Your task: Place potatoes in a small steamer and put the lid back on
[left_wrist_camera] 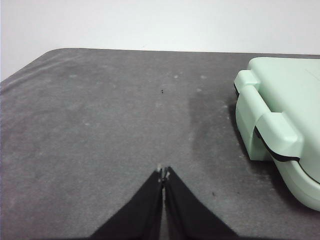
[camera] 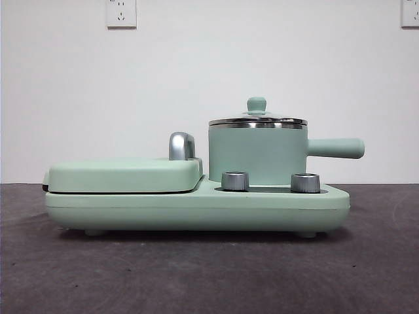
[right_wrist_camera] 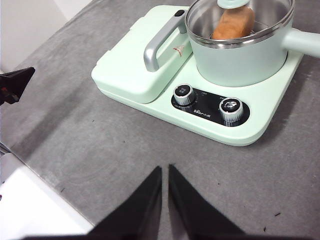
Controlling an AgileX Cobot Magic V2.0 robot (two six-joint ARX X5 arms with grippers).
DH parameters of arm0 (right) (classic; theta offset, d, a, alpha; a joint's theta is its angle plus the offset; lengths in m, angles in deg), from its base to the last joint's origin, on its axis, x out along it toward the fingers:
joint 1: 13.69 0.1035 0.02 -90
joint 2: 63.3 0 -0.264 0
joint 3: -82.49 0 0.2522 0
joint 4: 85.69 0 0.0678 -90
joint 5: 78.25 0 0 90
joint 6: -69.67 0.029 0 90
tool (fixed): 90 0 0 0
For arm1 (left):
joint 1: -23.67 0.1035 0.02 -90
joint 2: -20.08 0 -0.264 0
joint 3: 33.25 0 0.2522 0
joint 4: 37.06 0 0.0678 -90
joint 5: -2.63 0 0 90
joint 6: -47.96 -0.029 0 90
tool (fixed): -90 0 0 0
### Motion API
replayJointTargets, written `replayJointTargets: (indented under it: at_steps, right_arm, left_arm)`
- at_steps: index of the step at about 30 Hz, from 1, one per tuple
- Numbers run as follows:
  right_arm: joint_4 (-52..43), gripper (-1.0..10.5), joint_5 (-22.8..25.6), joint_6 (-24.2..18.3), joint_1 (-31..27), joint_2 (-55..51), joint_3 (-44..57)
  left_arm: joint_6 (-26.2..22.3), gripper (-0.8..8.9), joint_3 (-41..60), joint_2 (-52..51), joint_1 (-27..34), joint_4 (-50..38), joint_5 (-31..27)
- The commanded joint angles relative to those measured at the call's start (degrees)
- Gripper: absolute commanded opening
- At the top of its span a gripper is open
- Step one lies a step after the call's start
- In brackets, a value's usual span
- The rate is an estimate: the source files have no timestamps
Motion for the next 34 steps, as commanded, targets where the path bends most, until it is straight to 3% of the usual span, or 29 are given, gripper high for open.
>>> replayJointTargets:
  at_steps: [1,25,30,34]
  right_arm:
    - [-0.63,0.2,-0.02,-0.61,0.33,0.22,-0.48]
    - [-0.66,0.2,0.02,-0.61,0.13,-0.31,-0.42]
    - [-0.87,0.2,-0.26,-0.61,-5.73,-3.50,0.55]
    - [-3.39,0.2,2.27,-0.74,-13.31,-7.54,4.66]
  left_arm:
    - [-0.81,0.06,1.11,-0.07,0.13,0.28,-0.24]
    - [-0.79,0.06,1.11,0.02,0.13,0.28,-0.17]
    - [-0.79,0.06,1.11,0.02,0.13,0.28,-0.17]
    - [-0.79,0.06,1.11,0.02,0.13,0.28,-0.17]
